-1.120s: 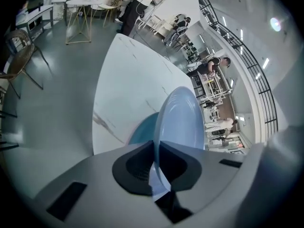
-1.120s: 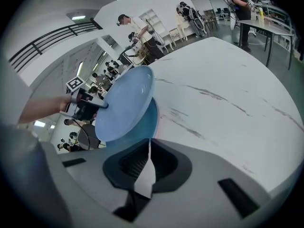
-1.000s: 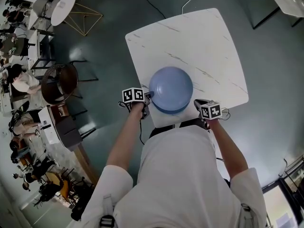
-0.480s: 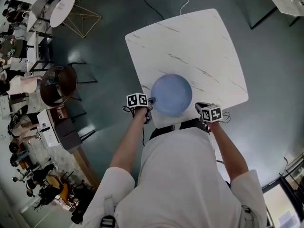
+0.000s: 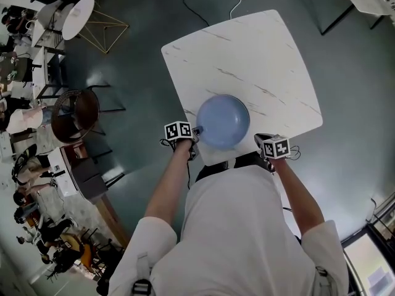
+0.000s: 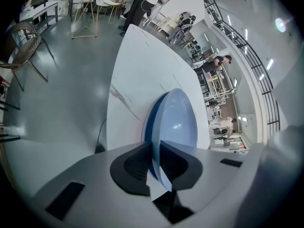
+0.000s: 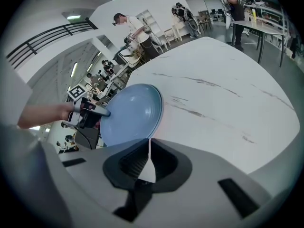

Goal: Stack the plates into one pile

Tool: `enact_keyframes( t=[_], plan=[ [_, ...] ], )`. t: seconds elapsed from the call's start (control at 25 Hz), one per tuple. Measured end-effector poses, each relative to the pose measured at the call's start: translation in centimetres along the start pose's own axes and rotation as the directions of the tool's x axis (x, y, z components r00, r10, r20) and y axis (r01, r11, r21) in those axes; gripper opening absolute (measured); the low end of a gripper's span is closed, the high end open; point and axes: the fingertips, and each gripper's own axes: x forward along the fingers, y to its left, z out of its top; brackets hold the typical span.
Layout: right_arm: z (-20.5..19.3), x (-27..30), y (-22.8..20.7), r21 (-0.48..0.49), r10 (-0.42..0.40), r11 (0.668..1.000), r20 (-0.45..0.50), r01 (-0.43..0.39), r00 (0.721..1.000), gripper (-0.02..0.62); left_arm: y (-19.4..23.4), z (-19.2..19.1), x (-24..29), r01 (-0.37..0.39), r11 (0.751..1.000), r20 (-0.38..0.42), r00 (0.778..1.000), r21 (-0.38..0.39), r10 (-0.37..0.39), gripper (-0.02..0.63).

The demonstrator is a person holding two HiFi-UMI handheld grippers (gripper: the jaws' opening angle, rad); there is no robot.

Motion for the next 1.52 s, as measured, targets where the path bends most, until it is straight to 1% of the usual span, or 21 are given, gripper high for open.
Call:
enact_keyframes(
  t=[0.2,0.24,0.32,0.4,0.56,0.64,0.72,0.8,0.88,0.96,1.08,1.2,1.28,1.36,1.44,1.52],
  plan=[
    [-1.3,0.0,1.2,0.001,-0.008,1.000,-0.002,0.008,1.000,0.031,-0.4,-0.6,0.4,0.037,0.999,0.003,0.999,0.014,-0.037,0.046],
    [-1.5,0.0,1.5,-0.002,-0.010,1.000,-0.001,0.010,1.000,0.031,-0.4,-0.6,0.2,0.041,0.999,0.010,0.999,0.023,-0.041,0.072],
    [-1.8,-0.1,2.0,-0.006,-0.016,1.000,0.003,0.016,1.000,0.031,-0.5,-0.5,-0.3,0.044,0.998,0.026,0.999,0.046,-0.046,0.167],
    [-1.9,-0.2,2.5,-0.012,-0.024,1.000,0.012,0.024,1.000,0.031,-0.6,-0.5,-0.8,0.055,0.996,0.041,0.997,0.064,-0.058,0.193],
    [-1.6,-0.5,3.6,-0.024,-0.035,0.999,0.046,0.036,0.998,0.031,-0.4,-0.7,-2.6,0.073,0.993,0.072,0.994,0.096,-0.080,0.204],
    [-1.4,-0.7,4.5,-0.023,-0.036,0.999,0.070,0.038,0.997,0.031,-0.5,-1.0,-4.1,0.086,0.988,0.085,0.992,0.131,-0.097,0.203],
    [-1.3,-1.3,5.4,-0.027,-0.040,0.999,0.093,0.043,0.995,0.031,-1.1,-1.4,-5.8,0.096,0.978,0.108,0.987,0.183,-0.117,0.202],
    [-0.9,-1.7,6.3,-0.042,-0.049,0.998,0.115,0.054,0.992,0.031,-1.6,-1.6,-7.7,0.093,0.966,0.142,0.981,0.240,-0.130,0.188],
    [-0.7,-1.9,6.9,-0.052,-0.060,0.996,0.136,0.067,0.989,0.031,-1.9,-1.8,-9.4,0.098,0.955,0.182,0.971,0.280,-0.153,0.142],
    [-0.6,-2.2,7.5,-0.048,-0.069,0.996,0.161,0.078,0.984,0.031,-2.1,-2.3,-10.7,0.128,0.952,0.220,0.956,0.278,-0.193,0.104],
    [-0.1,-3.8,9.1,-0.032,-0.088,0.995,0.232,0.098,0.969,0.031,-2.8,-3.4,-13.2,0.186,0.950,0.280,0.925,0.252,-0.256,0.047],
    [0.7,-5.0,10.7,-0.031,-0.088,0.994,0.316,0.103,0.945,0.031,-3.0,-4.4,-15.0,0.202,0.937,0.314,0.904,0.285,-0.290,0.024],
    [1.2,-5.6,11.7,-0.040,-0.077,0.994,0.345,0.097,0.935,0.031,-3.3,-5.1,-15.6,0.213,0.923,0.316,0.894,0.320,-0.316,0.018],
    [1.4,-6.3,12.4,-0.065,-0.067,0.993,0.351,0.096,0.934,0.031,-3.7,-5.8,-16.2,0.198,0.907,0.321,0.890,0.371,-0.325,0.014],
    [1.4,-7.1,12.8,-0.114,-0.060,0.988,0.348,0.106,0.936,0.031,-4.4,-6.3,-16.7,0.156,0.889,0.341,0.884,0.430,-0.320,0.012],
    [1.5,-8.0,13.1,-0.173,-0.051,0.978,0.343,0.117,0.938,0.031,-5.1,-6.6,-17.2,0.111,0.877,0.368,0.878,0.467,-0.307,0.012]
  ],
)
